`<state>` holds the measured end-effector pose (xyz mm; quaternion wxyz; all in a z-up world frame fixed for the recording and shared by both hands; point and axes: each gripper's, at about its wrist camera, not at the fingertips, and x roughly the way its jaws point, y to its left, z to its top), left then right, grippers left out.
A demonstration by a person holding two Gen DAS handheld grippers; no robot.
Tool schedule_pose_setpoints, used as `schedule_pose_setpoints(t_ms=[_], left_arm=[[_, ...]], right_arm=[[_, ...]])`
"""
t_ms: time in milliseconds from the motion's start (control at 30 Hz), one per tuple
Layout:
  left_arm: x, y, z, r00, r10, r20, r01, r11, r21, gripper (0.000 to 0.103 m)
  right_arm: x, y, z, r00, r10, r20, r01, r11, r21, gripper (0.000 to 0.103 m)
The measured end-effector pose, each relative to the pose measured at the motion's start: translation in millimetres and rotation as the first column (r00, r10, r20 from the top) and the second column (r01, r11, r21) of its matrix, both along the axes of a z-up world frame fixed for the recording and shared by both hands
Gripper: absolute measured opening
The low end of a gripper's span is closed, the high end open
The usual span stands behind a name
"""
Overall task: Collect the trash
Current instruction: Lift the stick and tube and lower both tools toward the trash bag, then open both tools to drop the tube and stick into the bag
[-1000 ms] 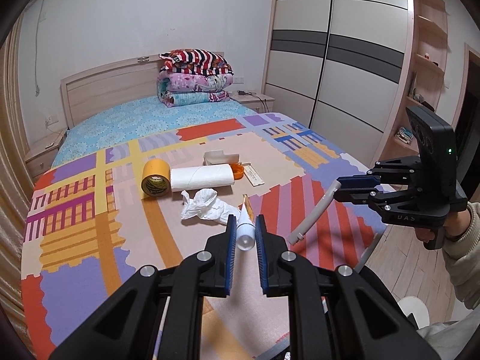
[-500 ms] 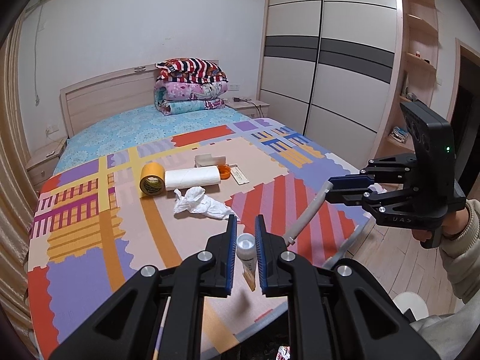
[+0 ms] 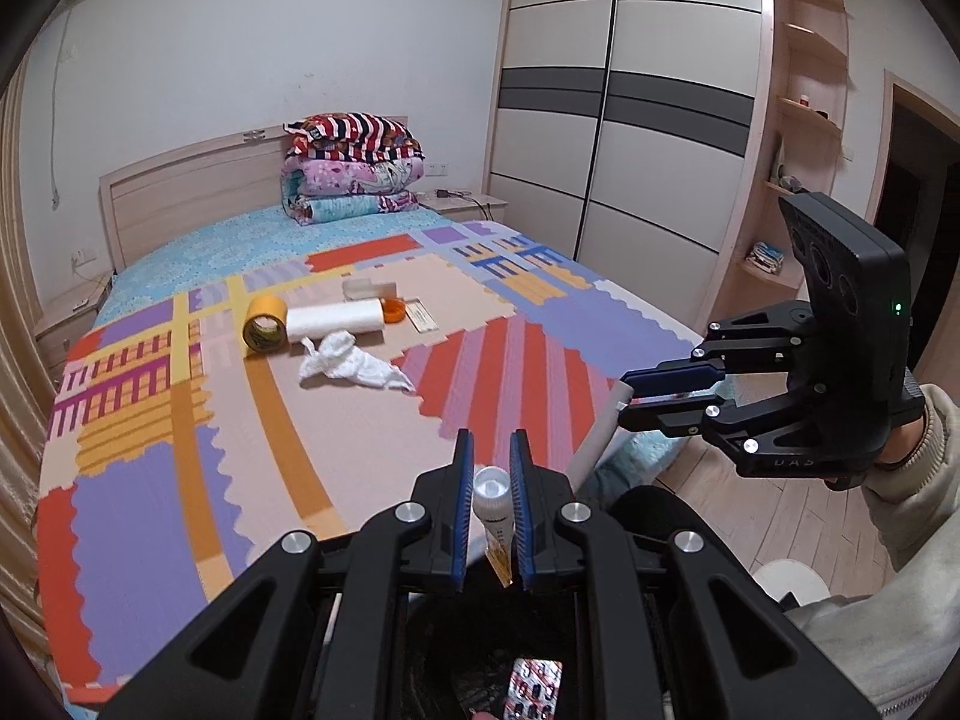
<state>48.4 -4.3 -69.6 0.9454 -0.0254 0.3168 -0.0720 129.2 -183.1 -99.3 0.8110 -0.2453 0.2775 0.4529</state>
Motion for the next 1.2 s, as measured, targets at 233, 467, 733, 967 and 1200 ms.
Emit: schedule_pose_setpoints(t_ms=[233, 467, 733, 967, 1200], left_arm=[[-5, -10, -36, 0.996, -0.014, -0.088, 0.013, 1.000, -0.020, 0.012], [-5, -12, -83, 0.982, -0.011, -0.191, 0.000, 0.998, -0.058, 0.012], [3, -16, -137, 0.952, -0.006, -0.306, -0.011, 0.999, -0.054, 0.012], [8, -17, -181, 0.919, 0.003, -0.395, -0.024, 0.999, -0.047, 0.012], [11, -21, -213, 0.885, -0.009, -0.465, -0.008, 0.999, -0.036, 0.012]], right_arm=[[-13, -1, -36, 0.998, 0.008, -0.068, -0.011, 0.998, -0.056, 0.019], [-15, 0, -75, 0.986, -0.002, -0.164, -0.017, 0.993, -0.114, 0.019], [-24, 11, -125, 0.982, -0.016, -0.189, -0.028, 0.973, -0.229, 0.019], [-31, 23, -167, 0.972, -0.014, -0.234, -0.060, 0.950, -0.307, 0.019], [-37, 37, -198, 0.963, -0.011, -0.270, -0.094, 0.924, -0.371, 0.019]])
